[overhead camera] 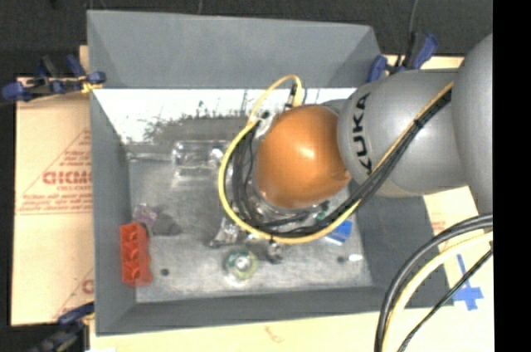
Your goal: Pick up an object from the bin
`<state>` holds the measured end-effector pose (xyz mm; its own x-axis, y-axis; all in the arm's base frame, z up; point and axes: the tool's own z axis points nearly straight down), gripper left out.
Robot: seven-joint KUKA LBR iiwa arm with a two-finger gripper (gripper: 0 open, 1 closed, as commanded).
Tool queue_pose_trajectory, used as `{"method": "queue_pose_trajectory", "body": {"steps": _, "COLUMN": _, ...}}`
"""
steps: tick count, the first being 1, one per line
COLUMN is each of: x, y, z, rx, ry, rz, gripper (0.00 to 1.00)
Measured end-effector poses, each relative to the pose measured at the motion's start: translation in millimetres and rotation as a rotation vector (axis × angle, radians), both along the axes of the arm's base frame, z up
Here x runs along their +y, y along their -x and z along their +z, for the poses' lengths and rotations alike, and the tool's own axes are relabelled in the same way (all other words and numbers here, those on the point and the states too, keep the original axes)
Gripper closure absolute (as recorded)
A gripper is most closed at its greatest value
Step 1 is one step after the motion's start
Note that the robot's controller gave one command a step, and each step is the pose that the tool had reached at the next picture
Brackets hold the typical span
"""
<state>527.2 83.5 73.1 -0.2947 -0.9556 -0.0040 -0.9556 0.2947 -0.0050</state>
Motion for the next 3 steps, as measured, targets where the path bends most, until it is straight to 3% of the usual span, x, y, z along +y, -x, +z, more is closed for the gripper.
{"method": "queue_pose_trajectory", "body": {"steps": 1, "x": 23, "y": 5.9, "z": 0, "rx": -0.004, "ry": 0.003, "rz": 0.181, "gripper": 0.0}}
{"method": "queue_pose_trajectory", "body": {"steps": 2, "x": -27, "y": -9.6, "z": 0, "rx": -0.007, "ry": -0.001, "rz": 0.546, "gripper": 0.0}}
{"method": "queue_pose_trajectory", "body": {"steps": 3, "x": 44, "y": 4.7, "z": 21, "rx": 0.002, "ry": -0.002, "rz": 0.29, "gripper": 0.0}}
